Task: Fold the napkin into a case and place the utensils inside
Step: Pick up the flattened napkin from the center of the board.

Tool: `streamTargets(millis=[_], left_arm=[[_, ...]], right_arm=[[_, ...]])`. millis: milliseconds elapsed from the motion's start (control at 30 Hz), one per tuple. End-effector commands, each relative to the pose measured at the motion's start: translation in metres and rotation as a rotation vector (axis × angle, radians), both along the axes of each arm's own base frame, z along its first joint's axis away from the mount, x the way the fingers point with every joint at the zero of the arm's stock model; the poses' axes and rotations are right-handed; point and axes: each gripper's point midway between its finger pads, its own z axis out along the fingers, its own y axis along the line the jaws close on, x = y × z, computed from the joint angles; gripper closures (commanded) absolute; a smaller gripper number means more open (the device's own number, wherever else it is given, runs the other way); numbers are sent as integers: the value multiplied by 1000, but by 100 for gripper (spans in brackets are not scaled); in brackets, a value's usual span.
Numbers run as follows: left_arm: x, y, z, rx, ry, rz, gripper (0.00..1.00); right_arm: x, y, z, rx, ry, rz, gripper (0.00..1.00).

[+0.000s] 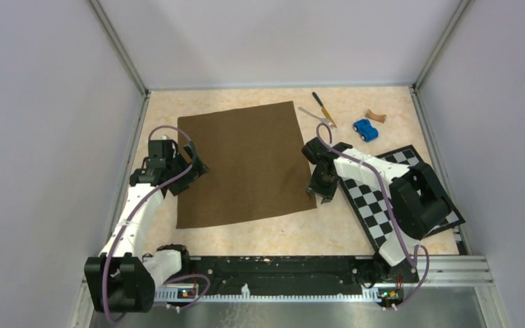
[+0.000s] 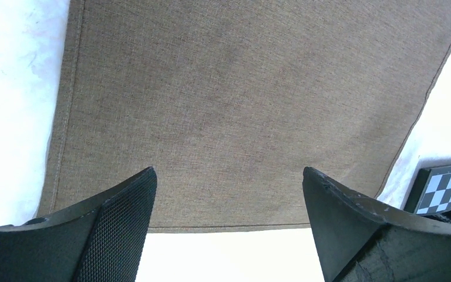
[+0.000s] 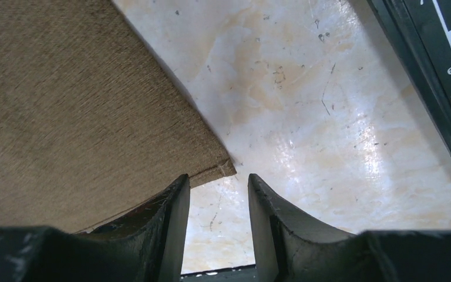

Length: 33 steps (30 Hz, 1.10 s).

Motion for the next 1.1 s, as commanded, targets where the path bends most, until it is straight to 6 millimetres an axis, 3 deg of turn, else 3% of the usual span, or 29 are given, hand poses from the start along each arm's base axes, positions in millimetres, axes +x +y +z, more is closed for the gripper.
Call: streamTargets(millis=[0,267,633,767,900,1067], left_arm=[[2,4,15,12,-41,31,2],[4,8,21,34,-45,39,1],[-2,17,16,68,10,77,1],[-15,29,8,111,79,147,1],[-33,40,-4,145,164,234,1],[-73,43,-46,140,378,354,7]], right_arm=[[1,2,-6,-24,14,-40,59],[-9,11,-19,-42,62,-41,58],[-13,7,-34,-93,104,-106,58],[-12,6,-43,-86,88,-150,72],[-4,6,-45,-62,19,-185,100],[9,14,-38,9,-62,-199,100]])
